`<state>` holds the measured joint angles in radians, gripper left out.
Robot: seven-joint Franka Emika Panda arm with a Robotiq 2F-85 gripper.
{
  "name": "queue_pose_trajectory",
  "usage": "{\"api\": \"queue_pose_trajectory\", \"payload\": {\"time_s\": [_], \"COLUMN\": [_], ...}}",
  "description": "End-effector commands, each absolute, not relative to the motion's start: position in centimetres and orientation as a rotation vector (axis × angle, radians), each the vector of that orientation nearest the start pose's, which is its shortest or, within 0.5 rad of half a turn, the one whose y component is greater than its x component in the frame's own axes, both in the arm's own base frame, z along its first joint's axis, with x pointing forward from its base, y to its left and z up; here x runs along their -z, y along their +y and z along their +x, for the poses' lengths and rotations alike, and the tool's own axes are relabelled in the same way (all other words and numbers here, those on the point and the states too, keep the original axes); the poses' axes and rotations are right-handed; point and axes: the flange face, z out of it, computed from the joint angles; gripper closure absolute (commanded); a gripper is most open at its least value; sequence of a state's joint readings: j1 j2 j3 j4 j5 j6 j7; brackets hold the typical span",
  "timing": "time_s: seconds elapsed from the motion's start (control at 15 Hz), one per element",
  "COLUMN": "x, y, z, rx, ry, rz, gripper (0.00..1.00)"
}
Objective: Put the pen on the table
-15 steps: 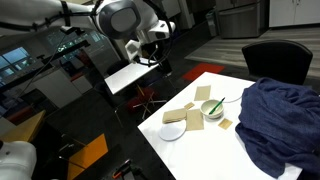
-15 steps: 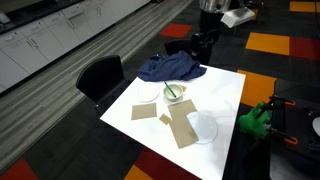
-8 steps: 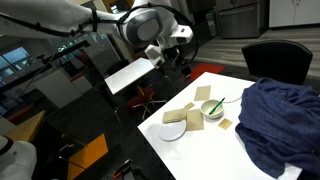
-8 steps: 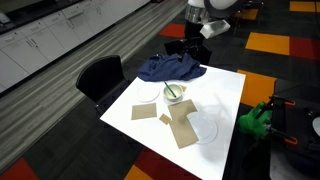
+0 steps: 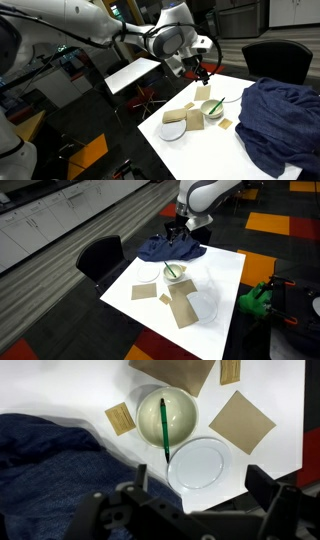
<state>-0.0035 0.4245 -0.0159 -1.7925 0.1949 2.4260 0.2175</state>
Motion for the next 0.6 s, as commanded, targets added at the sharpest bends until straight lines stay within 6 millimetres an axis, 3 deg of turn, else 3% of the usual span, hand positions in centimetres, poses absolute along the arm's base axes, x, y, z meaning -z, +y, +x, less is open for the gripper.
{"api": "queue_pose_trajectory", "payload": {"time_s": [0.0,0.53], "x": [-31.5,-25.9], "y": [-1.9,-2.3], "z": [68.8,70.5], "rx": [0.315,0.282], "ry": [0.554,0.588], "rz": [-2.932,-2.960], "gripper": [0.00,0.00]}}
